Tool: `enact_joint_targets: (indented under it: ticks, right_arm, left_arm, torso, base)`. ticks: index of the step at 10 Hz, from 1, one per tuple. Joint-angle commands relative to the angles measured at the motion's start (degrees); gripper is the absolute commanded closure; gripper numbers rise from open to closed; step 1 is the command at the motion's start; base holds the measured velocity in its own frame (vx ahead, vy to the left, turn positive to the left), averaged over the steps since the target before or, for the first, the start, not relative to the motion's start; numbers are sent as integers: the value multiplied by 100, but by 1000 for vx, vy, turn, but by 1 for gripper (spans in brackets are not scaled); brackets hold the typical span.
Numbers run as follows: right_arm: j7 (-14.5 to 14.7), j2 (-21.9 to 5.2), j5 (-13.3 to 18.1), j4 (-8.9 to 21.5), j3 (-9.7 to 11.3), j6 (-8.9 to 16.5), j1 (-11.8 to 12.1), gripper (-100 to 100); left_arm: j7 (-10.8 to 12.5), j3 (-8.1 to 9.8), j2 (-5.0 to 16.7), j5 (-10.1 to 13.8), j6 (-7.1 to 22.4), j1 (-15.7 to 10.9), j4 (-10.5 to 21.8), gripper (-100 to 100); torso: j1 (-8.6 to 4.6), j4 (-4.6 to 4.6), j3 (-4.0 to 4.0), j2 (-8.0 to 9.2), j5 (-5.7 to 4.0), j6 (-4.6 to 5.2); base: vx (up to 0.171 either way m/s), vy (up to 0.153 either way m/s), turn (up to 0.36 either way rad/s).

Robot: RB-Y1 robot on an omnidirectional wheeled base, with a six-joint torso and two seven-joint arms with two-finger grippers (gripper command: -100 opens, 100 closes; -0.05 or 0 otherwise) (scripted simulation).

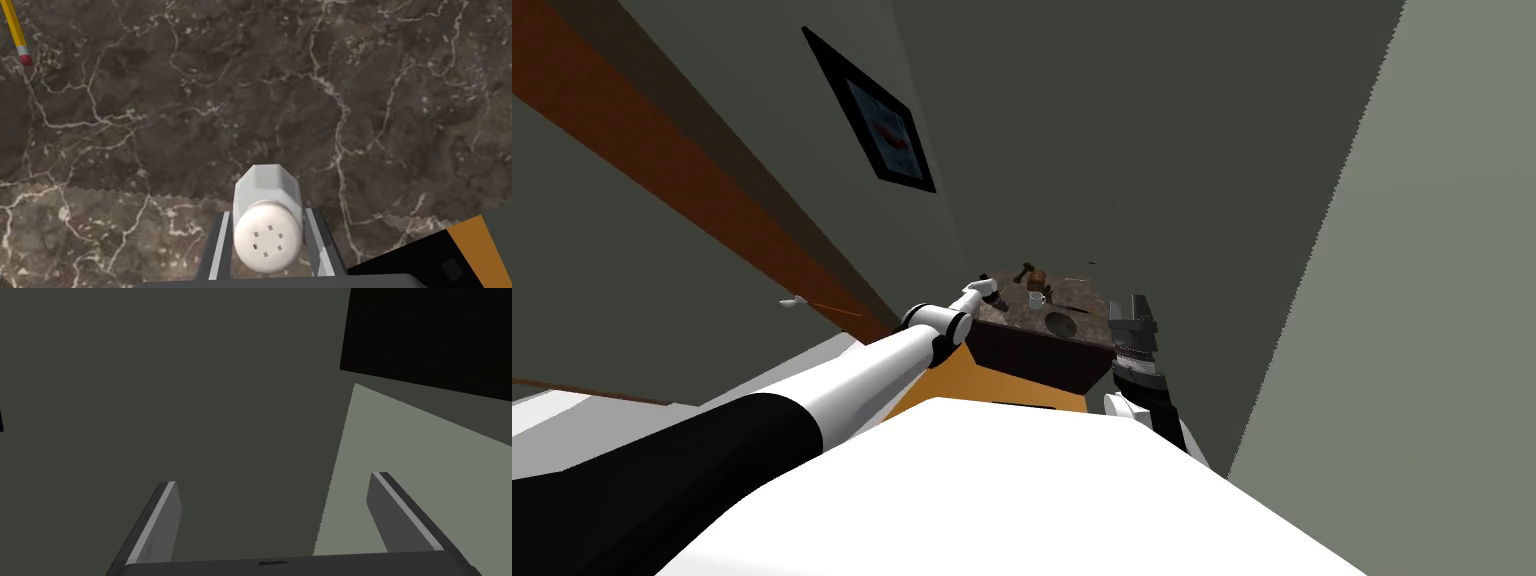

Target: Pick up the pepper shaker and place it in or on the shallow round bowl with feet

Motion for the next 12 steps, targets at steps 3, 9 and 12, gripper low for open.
enact_joint_targets:
  ticks: [3,9,12]
  right_arm:
    - [0,0,0,0,0,0,0,0]
    - [0,1,0,0,1,0,0,0]
    - [0,1,0,0,1,0,2,0]
  left_arm:
    - [159,28,-43,96,128,98,-142,100]
    - [328,-8,-164,278,232,-8,-417,100]
    - [360,-76,-248,345,291,-257,-505,100]
  torso:
    - [4,-8,-8,-8,3,-4]
    - [-37,-3,-10,-20,-5,14]
    - [-77,-9,-34,-66,-16,28]
  base:
    - [-179,49,41]
    - [-174,-1,-4]
    - [-37,-73,-60]
